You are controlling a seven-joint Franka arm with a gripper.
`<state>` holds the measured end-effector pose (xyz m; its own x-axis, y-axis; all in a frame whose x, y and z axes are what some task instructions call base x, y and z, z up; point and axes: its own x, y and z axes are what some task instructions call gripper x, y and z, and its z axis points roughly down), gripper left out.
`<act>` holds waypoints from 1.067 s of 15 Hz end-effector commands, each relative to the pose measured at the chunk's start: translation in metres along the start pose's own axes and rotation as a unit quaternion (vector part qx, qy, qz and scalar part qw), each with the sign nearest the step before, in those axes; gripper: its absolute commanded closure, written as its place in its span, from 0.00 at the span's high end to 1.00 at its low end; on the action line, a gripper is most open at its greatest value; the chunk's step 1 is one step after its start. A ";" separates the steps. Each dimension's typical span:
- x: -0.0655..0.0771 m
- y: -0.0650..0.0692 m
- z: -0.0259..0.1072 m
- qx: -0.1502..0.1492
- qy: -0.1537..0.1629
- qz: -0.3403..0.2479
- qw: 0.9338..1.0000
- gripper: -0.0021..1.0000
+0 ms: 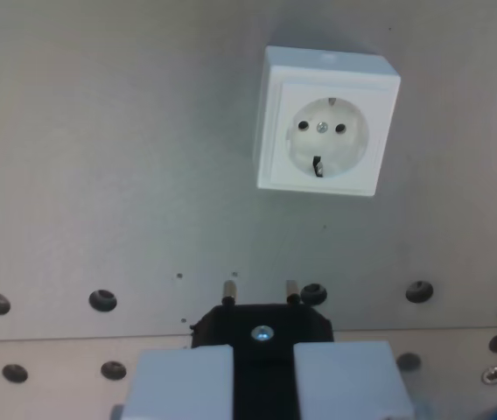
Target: Move above the white socket
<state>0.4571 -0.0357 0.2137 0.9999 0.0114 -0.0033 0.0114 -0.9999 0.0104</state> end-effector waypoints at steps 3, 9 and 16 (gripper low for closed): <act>-0.002 0.013 0.027 -0.021 0.055 0.024 0.998 0.00; -0.001 0.024 0.057 -0.024 0.057 0.032 0.998 0.00; -0.001 0.032 0.090 -0.029 0.055 0.033 0.998 0.00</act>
<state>0.4608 -0.0658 0.1299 0.9991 -0.0432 0.0001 -0.0432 -0.9990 0.0066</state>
